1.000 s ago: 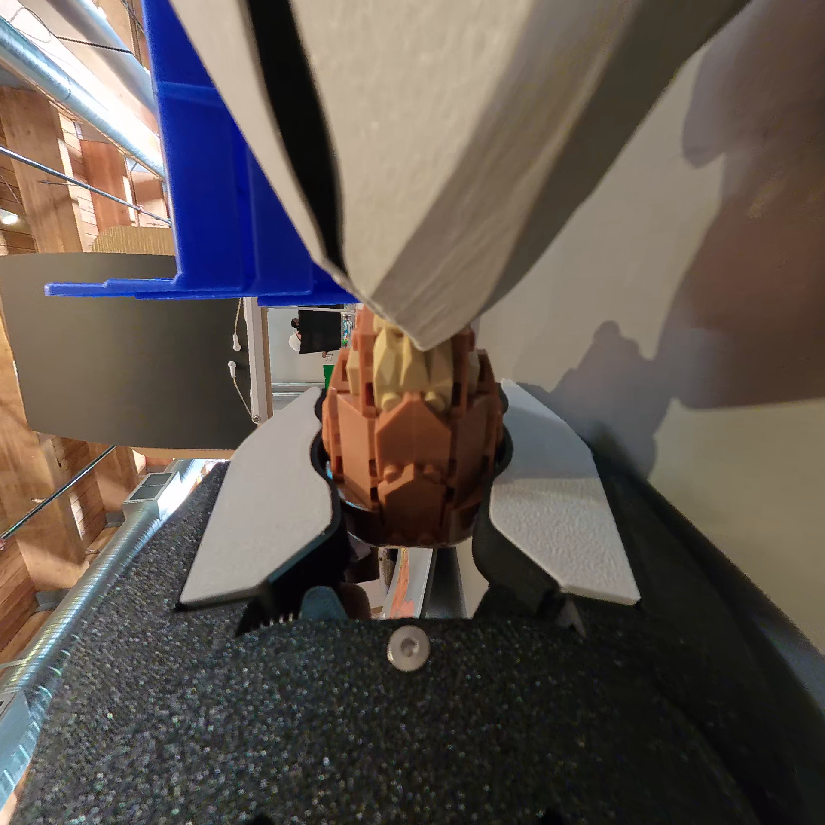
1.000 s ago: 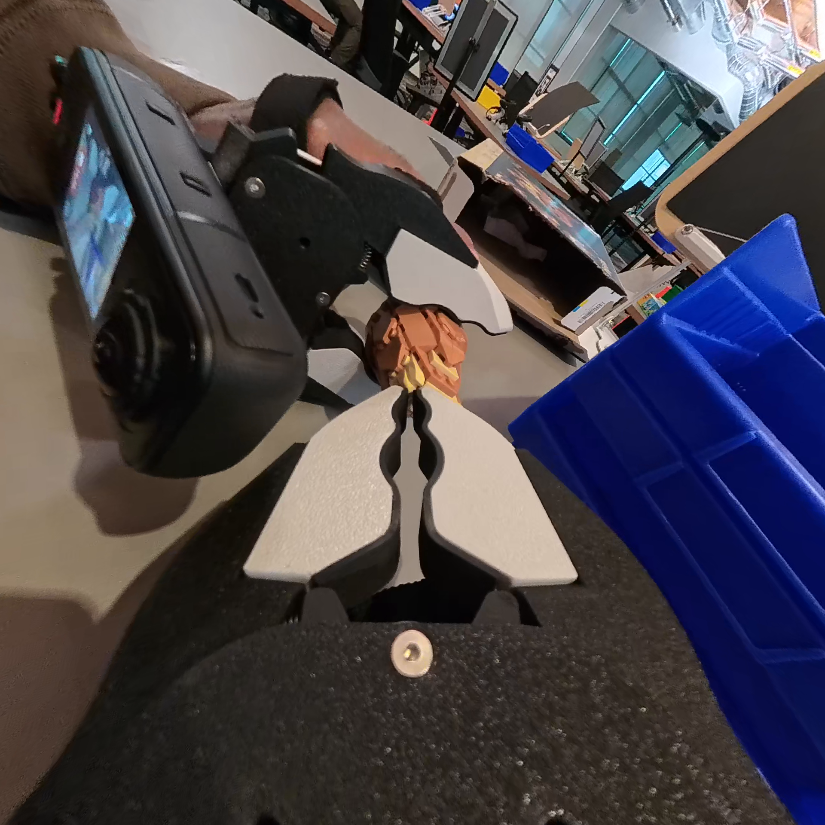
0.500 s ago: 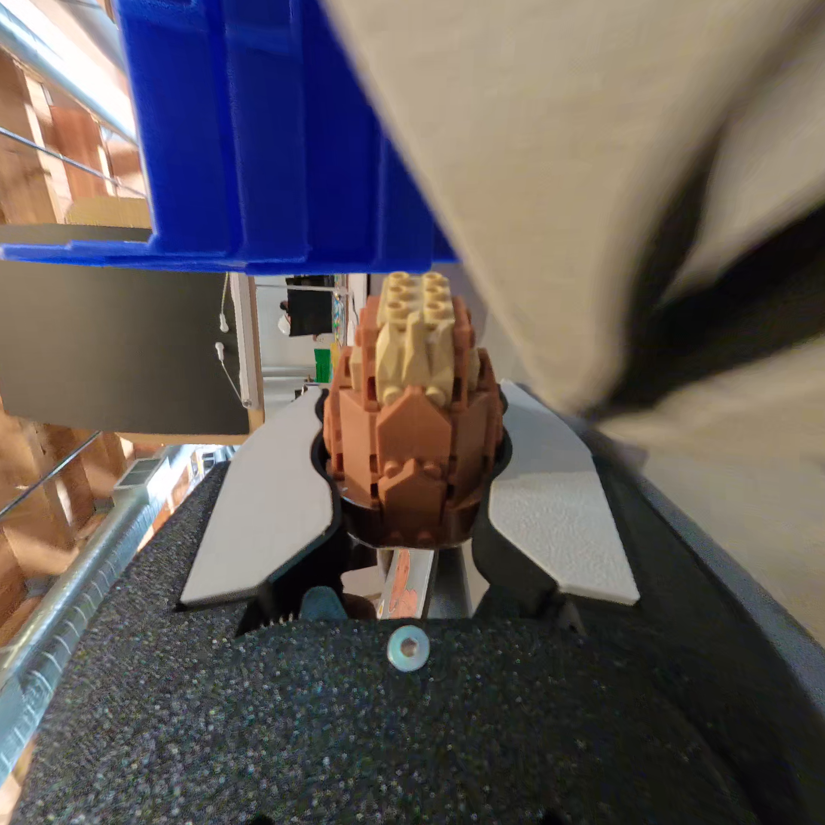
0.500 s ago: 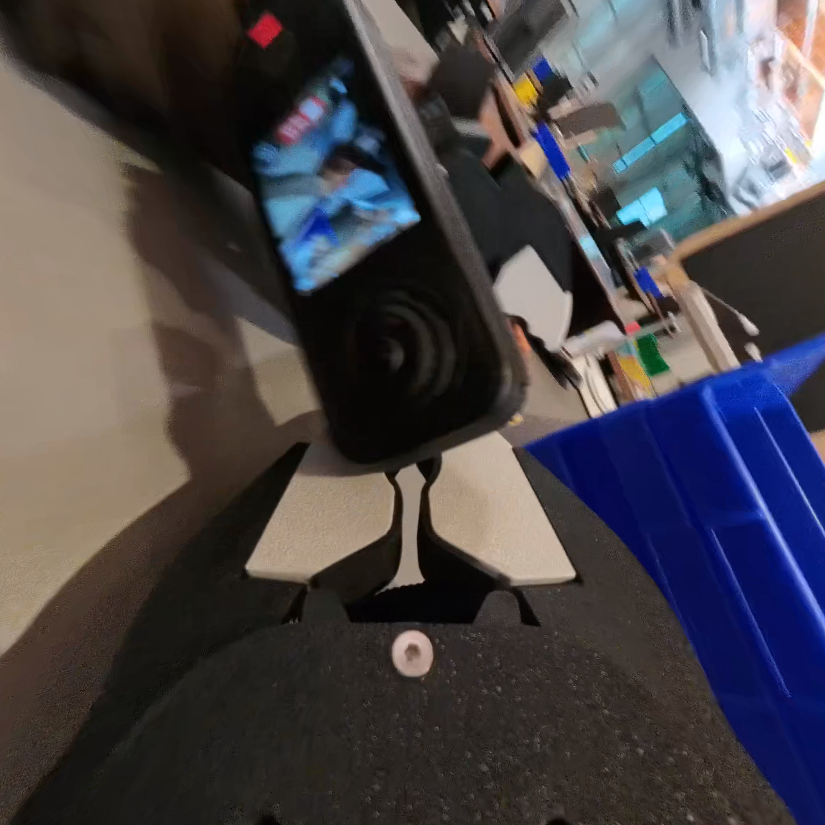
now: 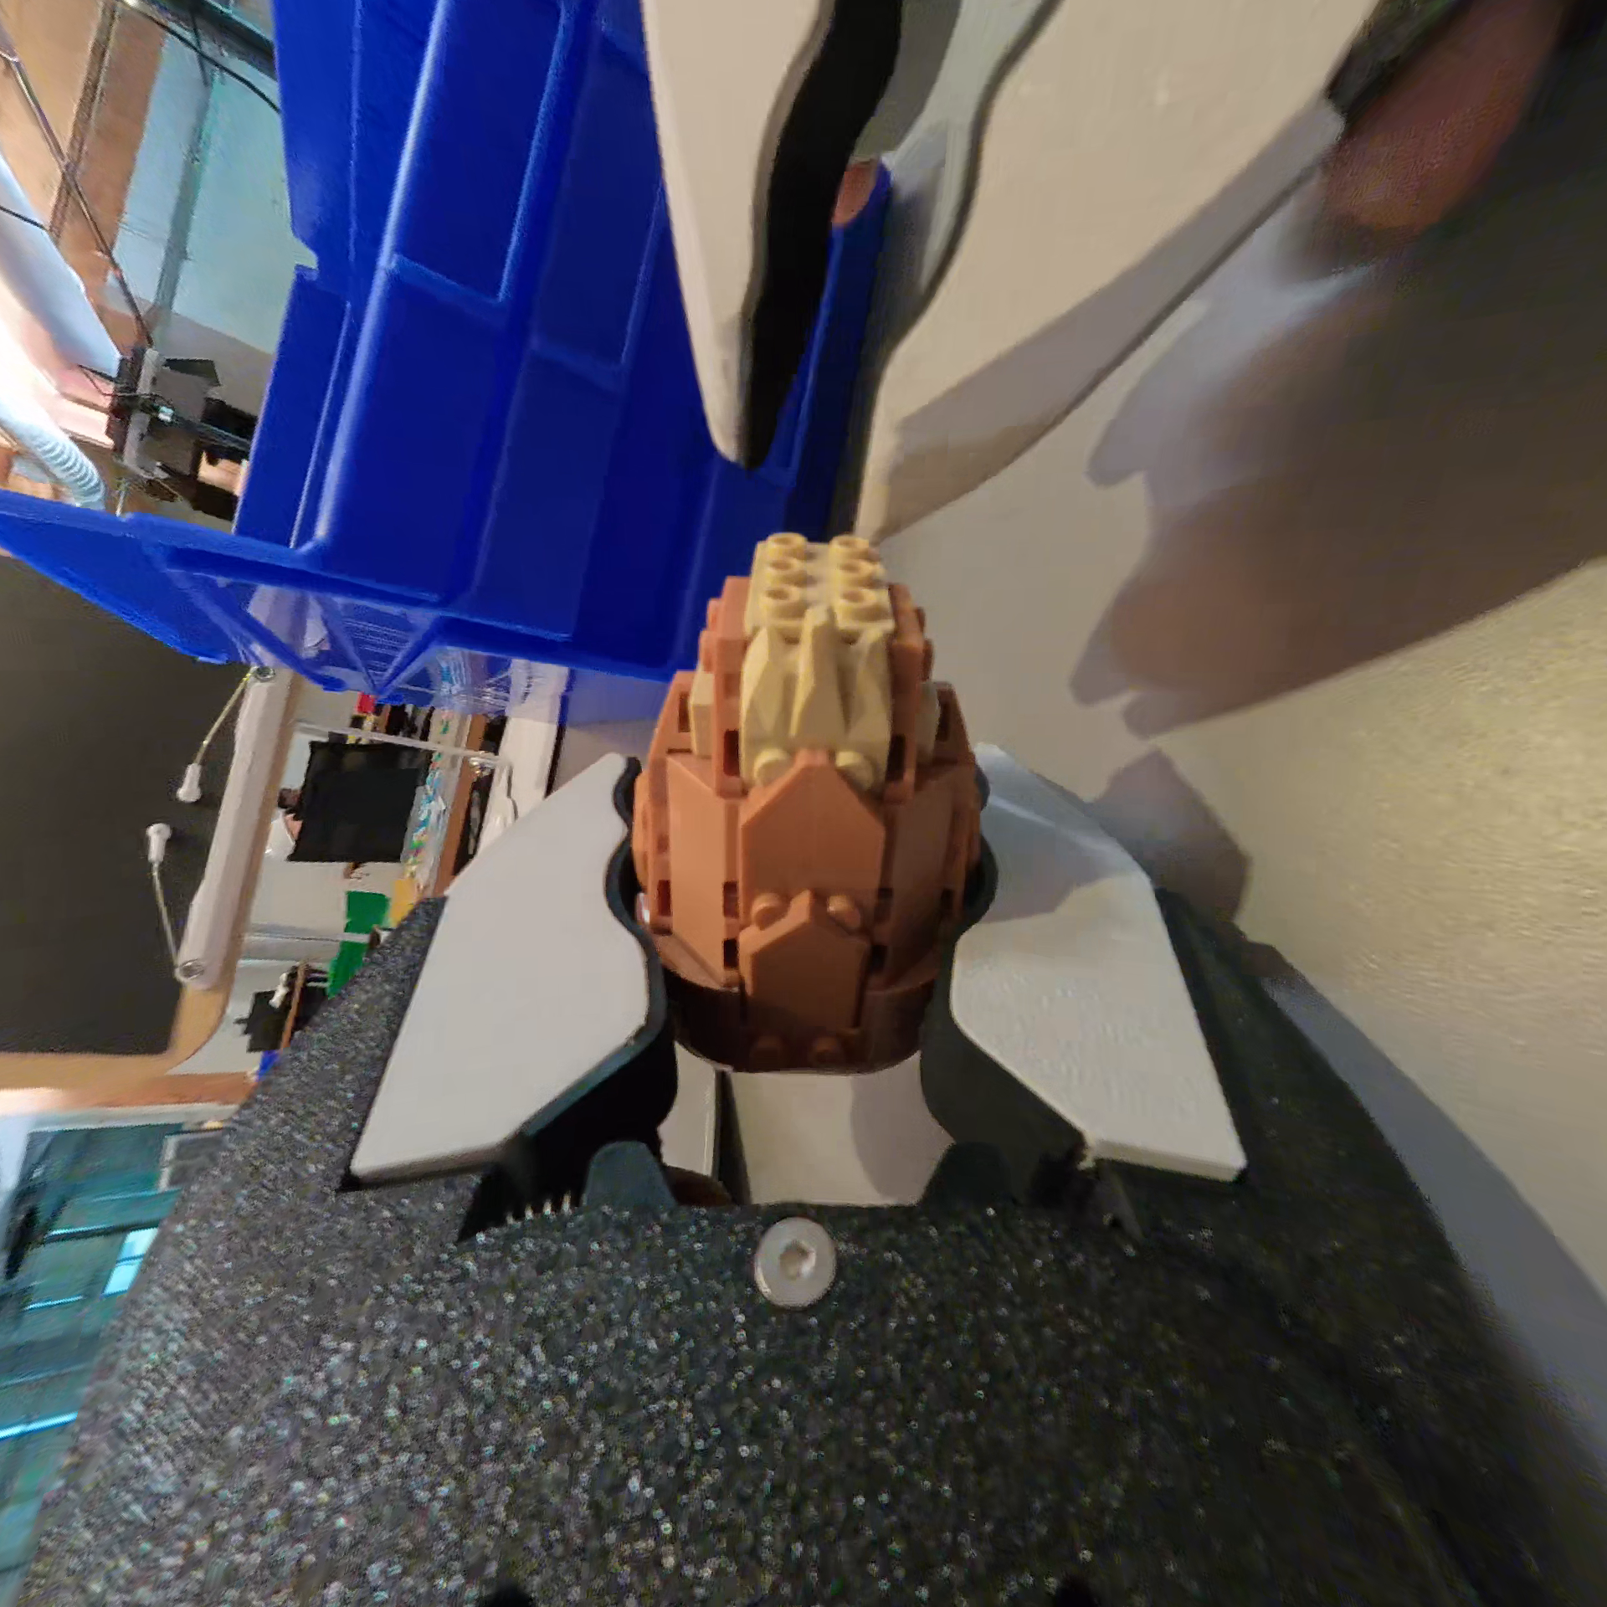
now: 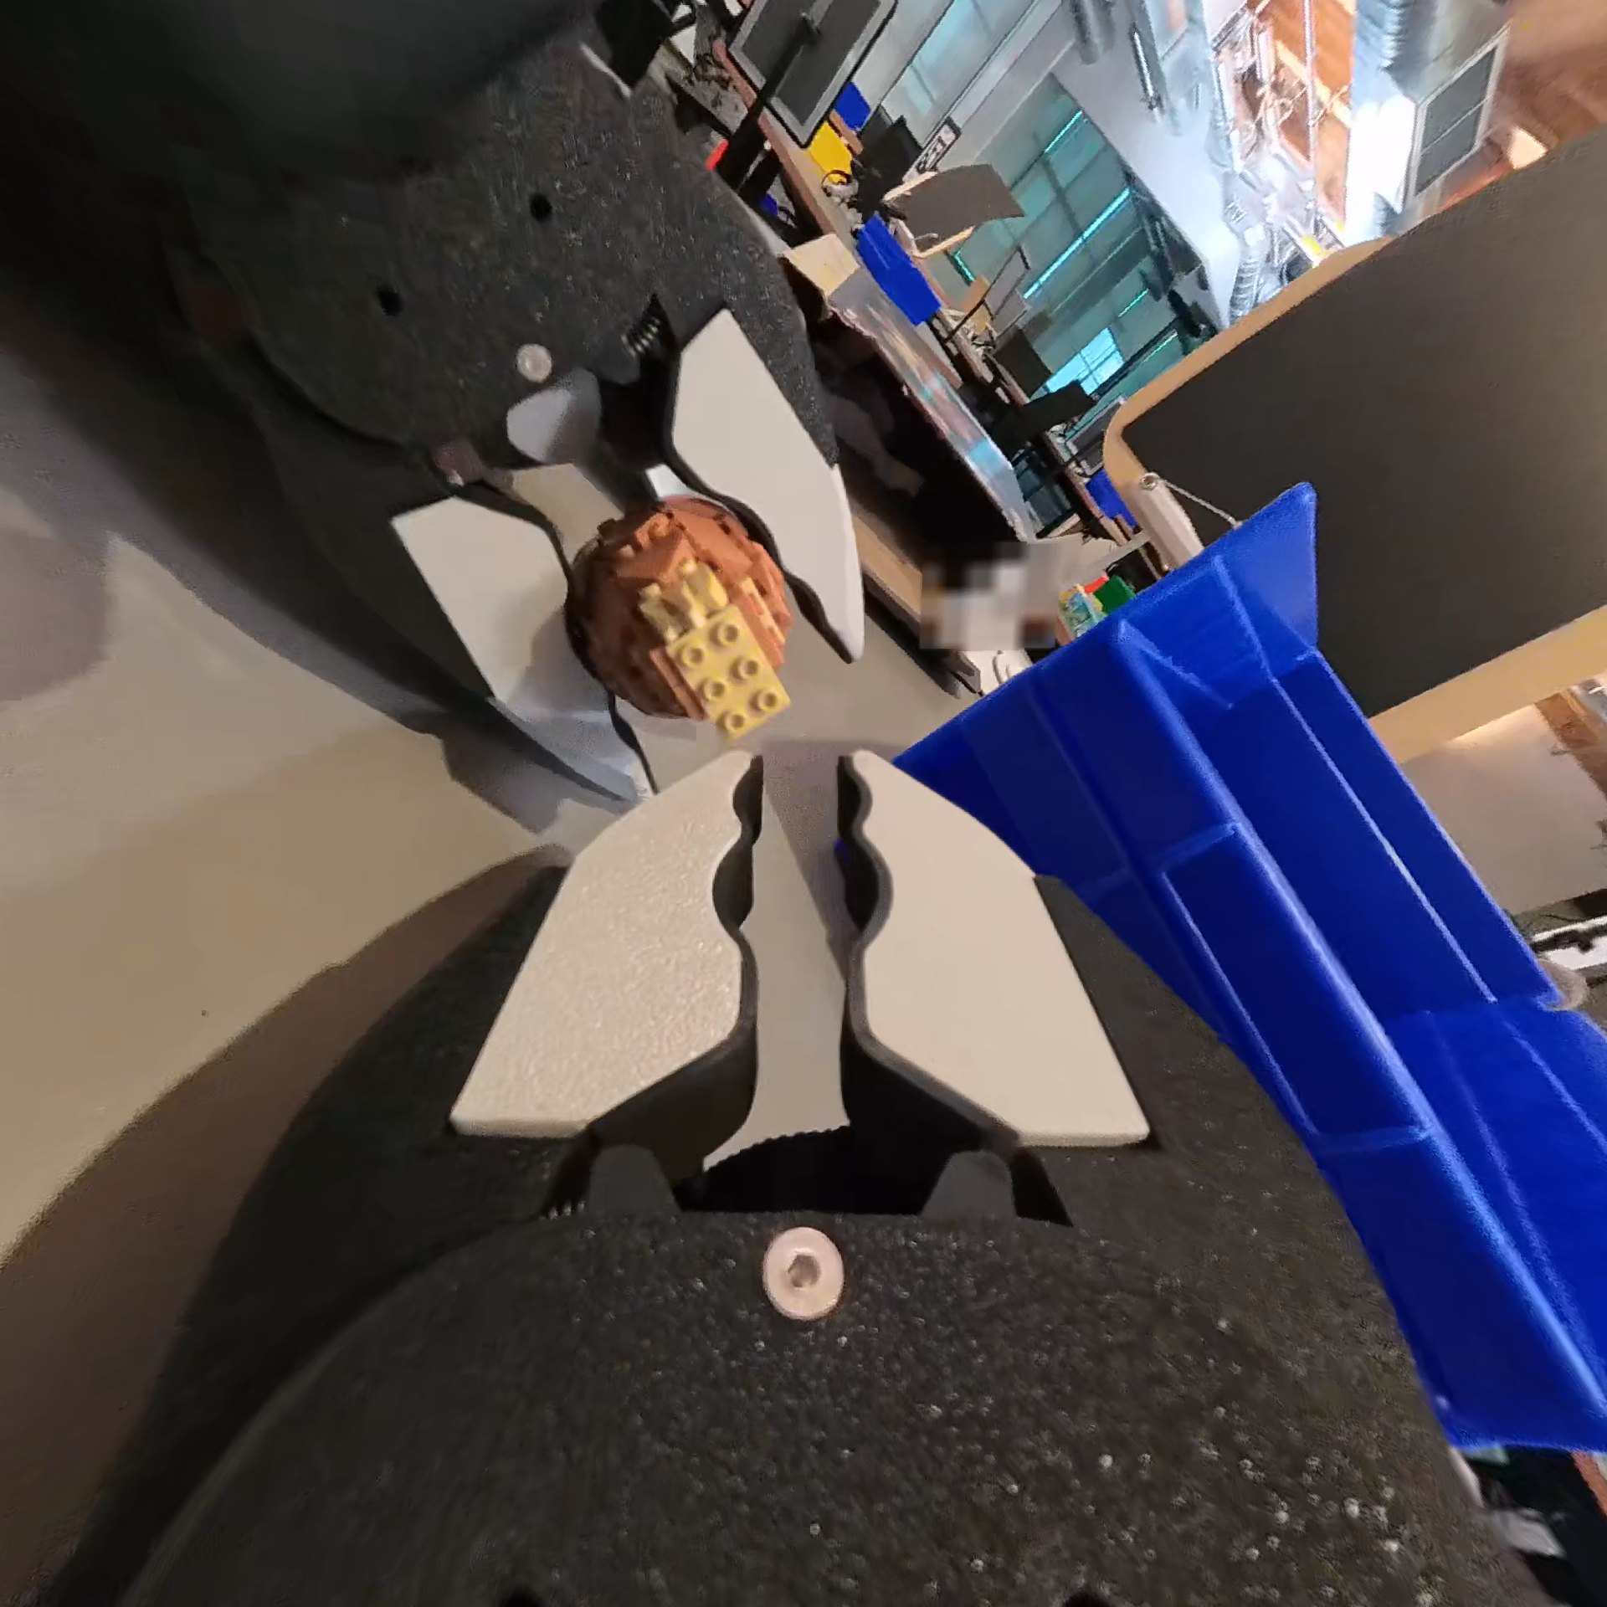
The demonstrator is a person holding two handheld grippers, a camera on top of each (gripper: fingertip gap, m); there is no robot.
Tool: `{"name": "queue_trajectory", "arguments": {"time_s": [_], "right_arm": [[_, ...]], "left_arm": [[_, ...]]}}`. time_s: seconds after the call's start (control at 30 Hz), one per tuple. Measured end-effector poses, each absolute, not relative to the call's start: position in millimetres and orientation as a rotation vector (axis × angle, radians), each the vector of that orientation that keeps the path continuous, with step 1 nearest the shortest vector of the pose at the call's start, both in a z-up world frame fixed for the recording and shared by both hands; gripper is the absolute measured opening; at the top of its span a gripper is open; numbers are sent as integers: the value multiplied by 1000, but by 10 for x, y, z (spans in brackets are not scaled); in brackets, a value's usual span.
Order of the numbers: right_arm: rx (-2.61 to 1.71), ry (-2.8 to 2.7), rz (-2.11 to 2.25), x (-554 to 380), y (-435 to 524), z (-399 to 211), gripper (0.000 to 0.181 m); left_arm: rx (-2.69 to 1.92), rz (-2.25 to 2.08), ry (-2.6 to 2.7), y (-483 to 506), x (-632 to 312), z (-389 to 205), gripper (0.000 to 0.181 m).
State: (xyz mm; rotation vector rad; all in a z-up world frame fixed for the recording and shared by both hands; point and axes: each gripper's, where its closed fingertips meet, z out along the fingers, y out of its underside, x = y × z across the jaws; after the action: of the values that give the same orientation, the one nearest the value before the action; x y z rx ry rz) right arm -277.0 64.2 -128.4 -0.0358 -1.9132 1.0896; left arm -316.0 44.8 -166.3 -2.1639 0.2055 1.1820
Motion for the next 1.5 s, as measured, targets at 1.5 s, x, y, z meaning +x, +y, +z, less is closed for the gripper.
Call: {"name": "queue_trajectory", "arguments": {"time_s": [1.5], "right_arm": [[-121,-1967,1388,-2611,513,-1106,13]], "left_arm": [[-1957,63,-241,660,-2710,-1485,69]]}}
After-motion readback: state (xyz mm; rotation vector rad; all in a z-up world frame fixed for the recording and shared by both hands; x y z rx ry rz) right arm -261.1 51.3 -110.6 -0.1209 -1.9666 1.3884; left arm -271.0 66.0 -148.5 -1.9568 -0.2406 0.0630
